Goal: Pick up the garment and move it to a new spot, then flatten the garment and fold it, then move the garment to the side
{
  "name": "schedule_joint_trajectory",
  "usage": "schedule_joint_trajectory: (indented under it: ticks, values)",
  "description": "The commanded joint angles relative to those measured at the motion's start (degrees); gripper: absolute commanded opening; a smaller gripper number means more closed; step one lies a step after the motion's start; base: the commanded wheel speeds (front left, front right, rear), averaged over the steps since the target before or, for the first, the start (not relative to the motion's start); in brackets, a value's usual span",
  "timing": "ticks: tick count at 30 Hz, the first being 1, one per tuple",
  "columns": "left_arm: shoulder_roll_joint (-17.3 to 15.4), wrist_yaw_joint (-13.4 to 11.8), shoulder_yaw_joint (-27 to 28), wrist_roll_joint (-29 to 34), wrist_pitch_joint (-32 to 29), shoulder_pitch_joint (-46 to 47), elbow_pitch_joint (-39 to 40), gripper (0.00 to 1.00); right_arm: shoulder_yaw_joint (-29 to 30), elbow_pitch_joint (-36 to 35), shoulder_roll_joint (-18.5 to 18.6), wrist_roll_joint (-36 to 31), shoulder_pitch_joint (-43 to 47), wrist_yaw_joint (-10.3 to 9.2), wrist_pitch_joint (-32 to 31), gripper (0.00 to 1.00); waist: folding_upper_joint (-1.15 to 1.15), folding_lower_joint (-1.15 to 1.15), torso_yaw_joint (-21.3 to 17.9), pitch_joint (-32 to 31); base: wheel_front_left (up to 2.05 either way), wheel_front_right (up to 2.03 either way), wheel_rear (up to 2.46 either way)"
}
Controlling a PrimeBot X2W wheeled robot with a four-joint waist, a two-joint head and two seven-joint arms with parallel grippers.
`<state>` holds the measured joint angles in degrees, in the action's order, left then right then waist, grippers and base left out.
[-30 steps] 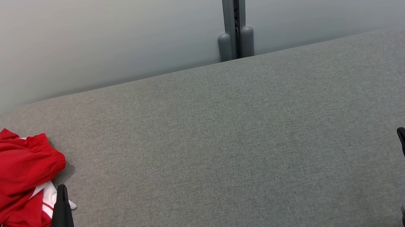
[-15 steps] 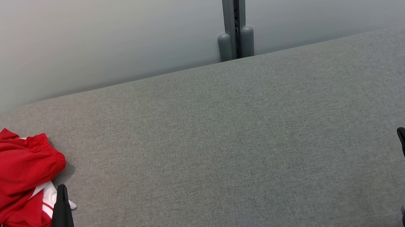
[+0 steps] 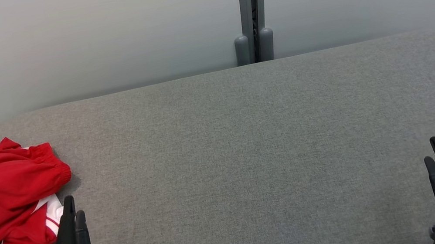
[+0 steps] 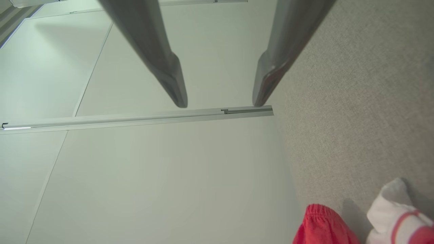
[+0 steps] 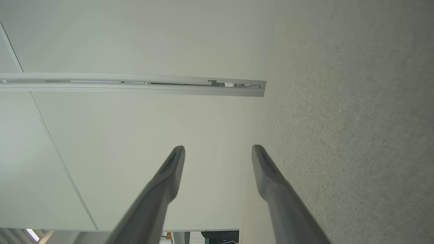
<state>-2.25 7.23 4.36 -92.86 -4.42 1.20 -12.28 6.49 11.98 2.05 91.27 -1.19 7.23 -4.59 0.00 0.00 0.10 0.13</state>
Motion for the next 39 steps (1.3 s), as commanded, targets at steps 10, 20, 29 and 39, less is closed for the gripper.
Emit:
schedule_joint_trajectory:
  ticks: [10, 20, 29, 39]
  values:
    - [-2.06, 0.21, -1.95, 9.09, 4.04, 4.95, 1.99, 1.0, -1.72, -2.44, 2.87, -11.64, -3.76, 0.21, 3.61, 1.0, 0.0, 0.0, 0.09, 0.01, 0.0, 0.0, 0.0]
    - [-1.88, 0.23, -1.51, 22.86, 6.09, 5.73, 5.9, 1.0, -2.09, -6.35, 3.22, -24.8, -4.22, 0.24, 5.74, 1.0, 0.0, 0.0, 0.2, 0.12, 0.0, 0.0, 0.0]
    - [-2.23, 0.26, -3.05, 37.66, 8.14, 5.83, 7.66, 1.0, -2.99, -7.68, 4.54, -38.07, -4.35, 0.26, 7.9, 1.0, 0.0, 0.0, 0.25, 0.07, 0.0, 0.0, 0.0]
    - [-2.83, 0.23, -4.1, 48.32, 10.01, 5.06, 6.93, 1.0, -4.36, -6.18, 5.44, -48.33, -4.42, 0.28, 9.82, 1.0, 0.0, 0.0, 0.02, -0.2, 0.0, 0.0, 0.0]
